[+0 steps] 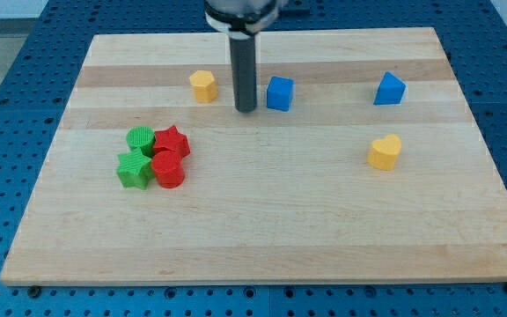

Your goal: Move the blue cube to the right

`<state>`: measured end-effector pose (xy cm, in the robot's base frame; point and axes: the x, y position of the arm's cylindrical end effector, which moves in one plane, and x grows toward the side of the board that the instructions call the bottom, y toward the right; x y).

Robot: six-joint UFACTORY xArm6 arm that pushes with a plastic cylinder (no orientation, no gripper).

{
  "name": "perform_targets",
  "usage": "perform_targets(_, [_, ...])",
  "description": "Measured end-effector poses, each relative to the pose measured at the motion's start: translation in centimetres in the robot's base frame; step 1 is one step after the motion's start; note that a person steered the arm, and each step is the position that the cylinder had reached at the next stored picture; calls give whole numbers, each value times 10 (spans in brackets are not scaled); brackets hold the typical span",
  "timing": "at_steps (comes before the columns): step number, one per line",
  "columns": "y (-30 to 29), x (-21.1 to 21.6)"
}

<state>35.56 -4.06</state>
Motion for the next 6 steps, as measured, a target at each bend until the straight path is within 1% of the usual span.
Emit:
perform_targets(1, [-6,-30])
perform_targets(2, [27,-47])
perform_targets(3, [26,-51])
perform_targets(4, [5,-32])
perform_targets(5, [9,-12])
perform_targets(6, [34,-12])
